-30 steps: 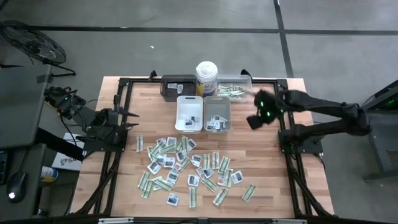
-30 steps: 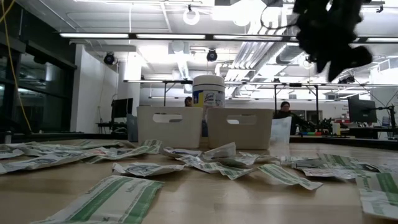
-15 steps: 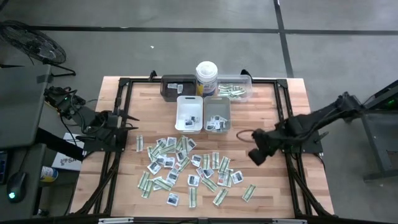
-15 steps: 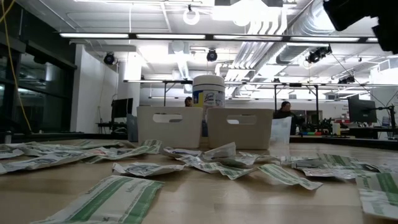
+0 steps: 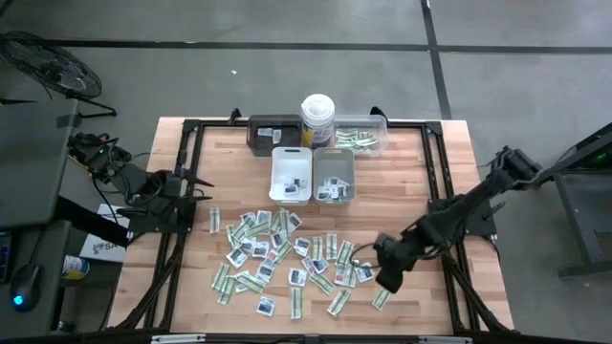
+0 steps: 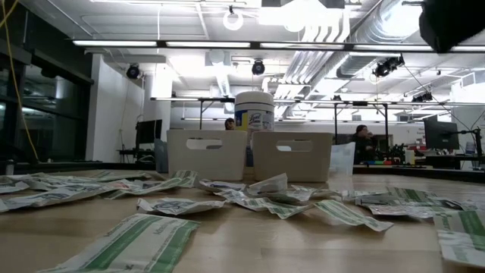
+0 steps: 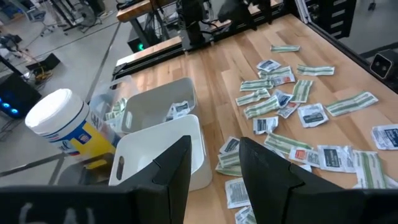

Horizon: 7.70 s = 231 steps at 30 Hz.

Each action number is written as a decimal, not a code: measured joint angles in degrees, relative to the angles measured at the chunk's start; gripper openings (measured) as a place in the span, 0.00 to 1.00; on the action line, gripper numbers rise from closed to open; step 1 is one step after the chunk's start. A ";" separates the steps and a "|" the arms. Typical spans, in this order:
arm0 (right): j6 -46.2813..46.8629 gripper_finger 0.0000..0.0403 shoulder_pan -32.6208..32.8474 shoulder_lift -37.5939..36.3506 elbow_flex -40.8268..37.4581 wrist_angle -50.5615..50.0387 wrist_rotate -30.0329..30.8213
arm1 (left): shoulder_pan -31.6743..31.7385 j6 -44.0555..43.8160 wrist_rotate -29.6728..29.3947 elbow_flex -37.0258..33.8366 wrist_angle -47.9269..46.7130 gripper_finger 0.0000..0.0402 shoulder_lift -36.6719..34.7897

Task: Pick & Place First Aid Supplies
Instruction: Put the band aid into the transparent bin, then put the wipe into the gray bin

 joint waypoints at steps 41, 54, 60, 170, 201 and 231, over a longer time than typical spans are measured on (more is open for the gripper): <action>4.84 0.56 7.43 20.21 0.22 9.37 4.46 | 0.00 -3.28 0.26 0.00 -0.12 0.33 0.02; 4.60 0.38 7.47 20.39 0.09 7.32 6.19 | 0.00 -4.63 0.68 -0.02 -0.36 0.33 0.02; 4.68 0.23 7.43 20.41 0.07 5.98 6.14 | 0.00 -5.98 0.83 0.00 -1.96 0.33 0.02; -56.44 0.42 -82.72 -10.95 0.02 15.97 -1.55 | 0.02 -6.26 -19.34 -0.01 2.91 0.33 0.02; -21.14 0.38 -17.53 -17.32 0.02 -0.91 10.08 | 0.02 -3.23 0.00 0.00 3.20 0.33 0.26; -57.67 0.42 -1.27 11.38 0.00 10.99 11.19 | 0.00 -10.59 -1.78 -0.01 4.69 0.33 0.28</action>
